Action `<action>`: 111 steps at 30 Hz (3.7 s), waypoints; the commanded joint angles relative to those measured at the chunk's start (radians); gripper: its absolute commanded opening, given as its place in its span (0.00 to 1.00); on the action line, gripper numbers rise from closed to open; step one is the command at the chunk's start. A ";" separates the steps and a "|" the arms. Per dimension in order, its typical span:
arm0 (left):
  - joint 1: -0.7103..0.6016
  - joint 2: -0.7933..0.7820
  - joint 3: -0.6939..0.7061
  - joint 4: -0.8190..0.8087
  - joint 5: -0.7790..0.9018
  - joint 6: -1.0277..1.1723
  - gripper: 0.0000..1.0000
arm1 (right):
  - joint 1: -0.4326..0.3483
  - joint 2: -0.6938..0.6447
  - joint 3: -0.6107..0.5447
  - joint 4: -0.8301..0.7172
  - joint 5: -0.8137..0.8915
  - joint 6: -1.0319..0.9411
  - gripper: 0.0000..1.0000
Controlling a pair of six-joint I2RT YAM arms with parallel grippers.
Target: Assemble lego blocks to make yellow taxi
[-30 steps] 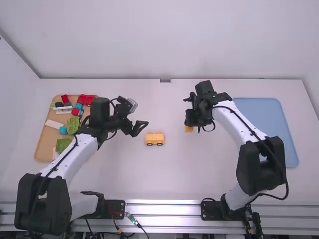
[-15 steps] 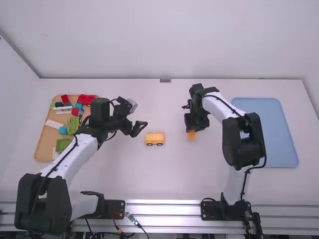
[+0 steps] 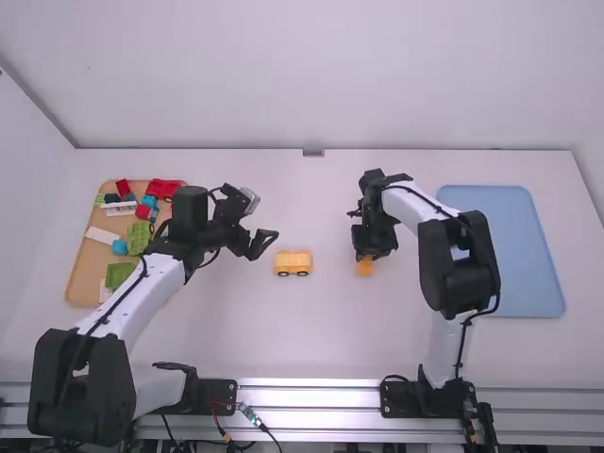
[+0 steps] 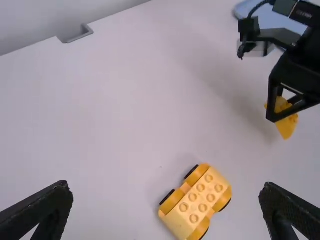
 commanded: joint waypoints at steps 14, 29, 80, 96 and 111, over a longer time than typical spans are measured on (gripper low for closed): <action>-0.003 -0.025 0.026 -0.023 0.005 0.001 0.99 | -0.013 0.015 -0.088 0.100 0.012 0.057 0.17; -0.006 -0.025 0.026 -0.023 0.004 0.002 0.99 | -0.005 0.013 -0.063 0.135 0.025 0.032 0.93; 0.003 -0.025 0.026 -0.113 -0.127 0.012 0.99 | 0.084 -0.196 -0.365 0.393 0.141 -0.105 0.80; 0.003 -0.025 0.026 -0.112 -0.129 0.012 0.99 | 0.093 -0.185 -0.365 0.404 0.097 -0.170 0.54; 0.003 -0.025 0.026 -0.113 -0.129 0.012 0.99 | 0.094 -0.183 -0.365 0.404 0.097 -0.192 0.31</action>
